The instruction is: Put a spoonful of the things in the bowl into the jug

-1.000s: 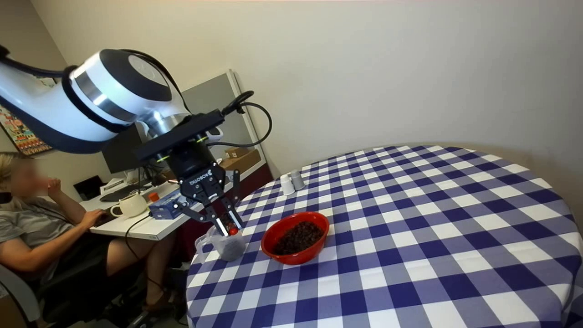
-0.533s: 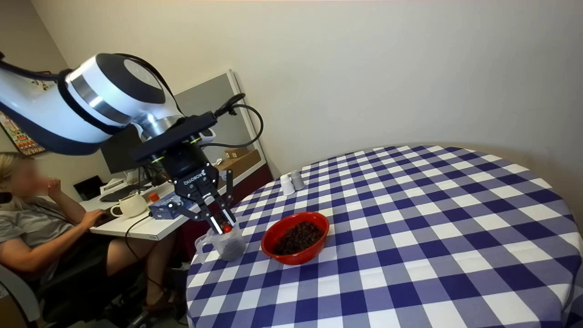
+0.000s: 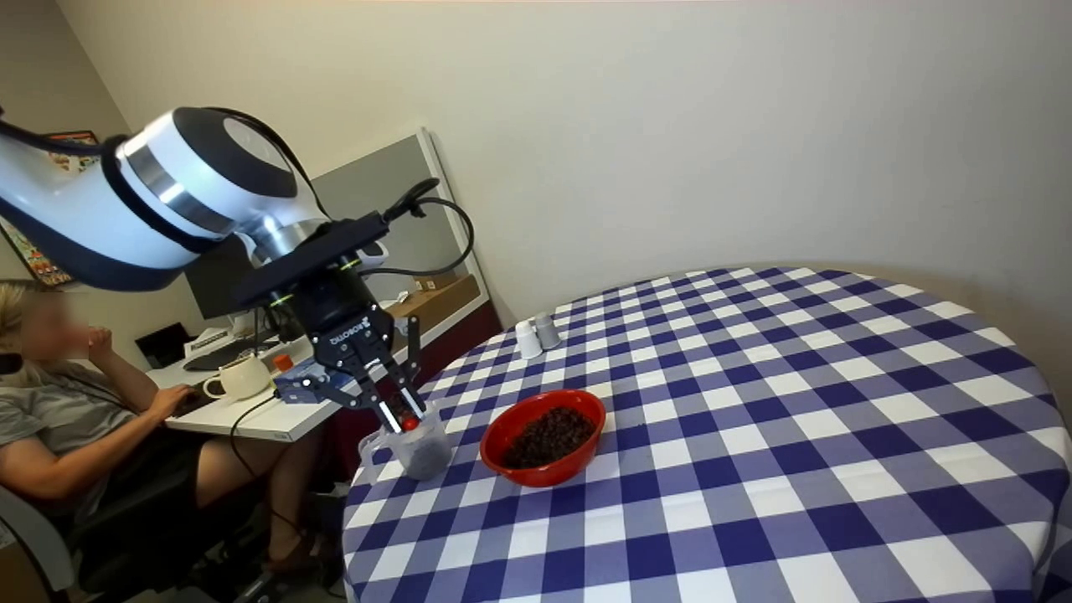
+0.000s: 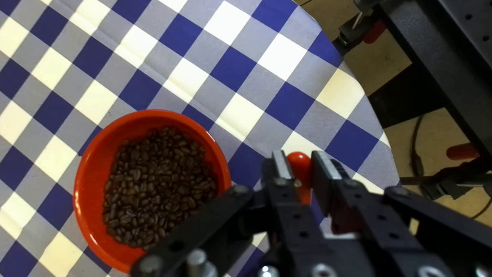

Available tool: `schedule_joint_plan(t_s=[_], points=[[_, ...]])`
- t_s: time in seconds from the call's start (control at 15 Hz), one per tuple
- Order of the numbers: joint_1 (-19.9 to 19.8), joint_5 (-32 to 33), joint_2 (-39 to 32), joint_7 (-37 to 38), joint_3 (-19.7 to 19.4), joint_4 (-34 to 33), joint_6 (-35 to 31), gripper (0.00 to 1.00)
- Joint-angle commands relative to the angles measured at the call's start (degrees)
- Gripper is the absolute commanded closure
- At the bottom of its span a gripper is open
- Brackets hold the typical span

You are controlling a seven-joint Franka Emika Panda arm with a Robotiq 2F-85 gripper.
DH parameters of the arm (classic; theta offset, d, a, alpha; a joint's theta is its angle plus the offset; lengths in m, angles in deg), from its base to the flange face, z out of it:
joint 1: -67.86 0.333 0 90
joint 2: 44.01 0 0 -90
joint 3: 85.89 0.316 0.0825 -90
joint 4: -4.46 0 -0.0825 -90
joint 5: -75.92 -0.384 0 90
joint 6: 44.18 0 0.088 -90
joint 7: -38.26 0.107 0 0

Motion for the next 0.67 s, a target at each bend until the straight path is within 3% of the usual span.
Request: schedule_joint_plan(t_s=[0.0,0.6], points=[[0.75,0.20,-1.28,2.25,0.66,-0.96,0.68,0.95],[1.78,1.41,-5.12,6.04,1.81,-2.97,0.56,0.95]])
